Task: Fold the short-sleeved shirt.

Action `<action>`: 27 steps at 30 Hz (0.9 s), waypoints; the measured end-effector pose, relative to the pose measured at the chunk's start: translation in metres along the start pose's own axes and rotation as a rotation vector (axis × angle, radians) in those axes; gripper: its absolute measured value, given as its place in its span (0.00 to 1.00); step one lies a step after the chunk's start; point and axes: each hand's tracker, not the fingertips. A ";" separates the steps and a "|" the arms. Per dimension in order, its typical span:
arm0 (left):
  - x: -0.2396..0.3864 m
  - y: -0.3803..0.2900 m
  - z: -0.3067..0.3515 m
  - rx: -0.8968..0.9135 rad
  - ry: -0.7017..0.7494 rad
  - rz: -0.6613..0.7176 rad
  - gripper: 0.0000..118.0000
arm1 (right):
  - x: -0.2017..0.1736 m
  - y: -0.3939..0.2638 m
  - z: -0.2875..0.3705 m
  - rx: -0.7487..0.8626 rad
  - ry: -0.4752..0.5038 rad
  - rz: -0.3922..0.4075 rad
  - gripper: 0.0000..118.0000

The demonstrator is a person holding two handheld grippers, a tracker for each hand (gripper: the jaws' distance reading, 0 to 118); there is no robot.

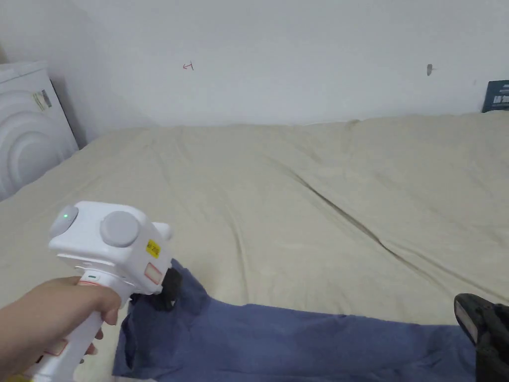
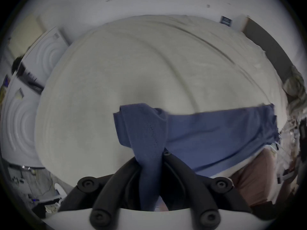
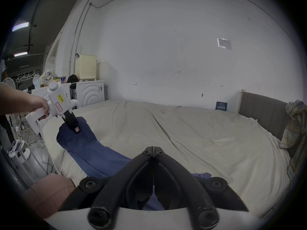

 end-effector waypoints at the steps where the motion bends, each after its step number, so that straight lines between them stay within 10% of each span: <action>1: 0.021 0.005 0.000 -0.026 -0.077 -0.011 0.05 | 0.003 -0.001 0.002 0.002 -0.002 -0.007 0.00; 7: 0.145 0.038 -0.034 -0.112 -0.291 -0.175 0.15 | 0.020 -0.006 0.015 -0.001 -0.029 -0.042 0.00; 10: 0.191 0.049 -0.049 -0.152 -0.451 -0.135 0.90 | 0.028 -0.010 0.019 -0.013 -0.053 -0.061 0.00; 11: 0.199 0.050 -0.051 -0.151 -0.479 -0.133 1.00 | 0.030 -0.010 0.020 -0.018 -0.061 -0.067 0.00; 19: 0.166 0.046 -0.029 -0.091 -0.452 -0.101 1.00 | 0.044 -0.015 0.024 -0.021 -0.086 -0.106 0.00; 21: 0.140 0.041 -0.031 -0.079 -0.417 -0.039 0.86 | 0.044 -0.016 0.022 -0.024 -0.082 -0.119 0.00; 24: 0.112 0.029 -0.040 -0.032 -0.373 -0.006 0.00 | 0.043 -0.018 0.019 -0.032 -0.071 -0.126 0.00; 27: 0.107 0.019 -0.062 -0.040 -0.343 0.040 0.00 | 0.039 -0.019 0.016 -0.041 -0.064 -0.113 0.00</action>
